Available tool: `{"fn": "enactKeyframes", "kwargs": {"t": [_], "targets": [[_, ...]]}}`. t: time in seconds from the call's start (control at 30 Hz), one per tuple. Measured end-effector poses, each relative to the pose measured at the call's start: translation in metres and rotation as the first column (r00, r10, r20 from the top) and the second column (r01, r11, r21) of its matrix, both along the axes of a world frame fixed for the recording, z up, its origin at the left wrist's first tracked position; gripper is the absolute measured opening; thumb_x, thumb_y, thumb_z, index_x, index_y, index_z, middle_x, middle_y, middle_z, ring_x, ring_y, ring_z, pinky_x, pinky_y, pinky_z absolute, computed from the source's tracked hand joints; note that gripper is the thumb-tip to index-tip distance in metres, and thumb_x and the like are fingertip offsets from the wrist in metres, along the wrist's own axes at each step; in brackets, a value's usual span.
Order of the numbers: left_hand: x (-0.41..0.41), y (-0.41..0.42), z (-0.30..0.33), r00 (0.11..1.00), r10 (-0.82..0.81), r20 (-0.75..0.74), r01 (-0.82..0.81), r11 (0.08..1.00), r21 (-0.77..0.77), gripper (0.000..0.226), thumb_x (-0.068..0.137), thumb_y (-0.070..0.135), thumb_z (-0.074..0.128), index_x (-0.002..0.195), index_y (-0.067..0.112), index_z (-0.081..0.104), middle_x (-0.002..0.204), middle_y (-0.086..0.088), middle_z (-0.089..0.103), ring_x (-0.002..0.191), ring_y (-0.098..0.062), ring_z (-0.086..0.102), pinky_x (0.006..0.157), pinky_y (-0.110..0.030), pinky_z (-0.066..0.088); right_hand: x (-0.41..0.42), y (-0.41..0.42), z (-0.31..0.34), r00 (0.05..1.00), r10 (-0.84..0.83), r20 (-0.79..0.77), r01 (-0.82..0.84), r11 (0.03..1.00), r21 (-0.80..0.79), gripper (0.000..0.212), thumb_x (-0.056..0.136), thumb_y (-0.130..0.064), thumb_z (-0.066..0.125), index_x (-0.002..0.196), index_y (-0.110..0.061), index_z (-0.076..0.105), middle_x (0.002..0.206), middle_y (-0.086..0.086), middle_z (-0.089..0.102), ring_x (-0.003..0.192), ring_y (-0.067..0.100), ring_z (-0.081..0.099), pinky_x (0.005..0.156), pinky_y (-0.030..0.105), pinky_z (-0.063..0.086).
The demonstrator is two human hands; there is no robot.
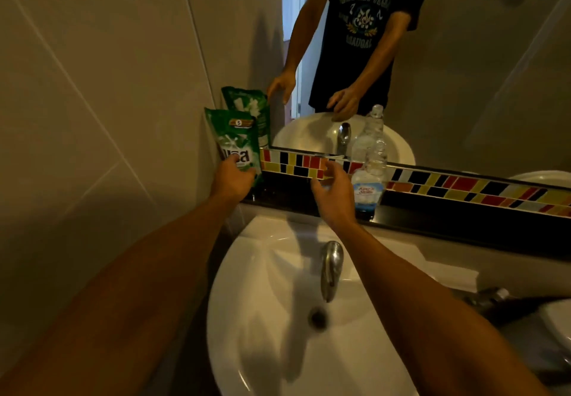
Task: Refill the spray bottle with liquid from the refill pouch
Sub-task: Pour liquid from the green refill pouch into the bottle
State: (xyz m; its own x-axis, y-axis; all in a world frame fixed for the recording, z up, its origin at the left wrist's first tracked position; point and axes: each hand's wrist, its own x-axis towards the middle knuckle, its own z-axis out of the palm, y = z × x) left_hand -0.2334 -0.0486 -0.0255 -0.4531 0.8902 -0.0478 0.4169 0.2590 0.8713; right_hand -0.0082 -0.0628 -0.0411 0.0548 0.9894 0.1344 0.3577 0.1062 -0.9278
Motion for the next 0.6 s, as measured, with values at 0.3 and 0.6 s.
{"fn": "enactKeyframes", "kwargs": {"t": [0.3,0.6], "targets": [[-0.045,0.01,0.013,0.996,-0.01,0.086,0.004,0.998,0.07,0.044,0.096,0.019,0.059,0.14,0.016,0.05,0.137,-0.006,0.059,0.124,-0.025,0.056,0.088,-0.026,0.04,-0.072,0.038,0.01,0.987,0.137,0.08,-0.132,0.989,-0.069,0.046,0.104,-0.012,0.059,0.149,-0.012,0.05,0.144,0.01,0.06,0.128,0.026,0.06,0.095,0.031,0.049],[-0.06,0.063,-0.014,0.973,0.075,0.218,-0.09,0.994,0.062,0.022,0.097,0.037,0.043,0.112,0.027,0.056,0.098,0.0,0.071,0.09,-0.024,0.069,0.079,-0.041,0.057,-0.117,0.101,-0.015,0.961,0.261,0.096,-0.241,0.954,-0.179,0.041,0.105,-0.005,0.053,0.146,-0.008,0.051,0.14,0.012,0.063,0.128,0.029,0.06,0.103,0.04,0.052]]}}
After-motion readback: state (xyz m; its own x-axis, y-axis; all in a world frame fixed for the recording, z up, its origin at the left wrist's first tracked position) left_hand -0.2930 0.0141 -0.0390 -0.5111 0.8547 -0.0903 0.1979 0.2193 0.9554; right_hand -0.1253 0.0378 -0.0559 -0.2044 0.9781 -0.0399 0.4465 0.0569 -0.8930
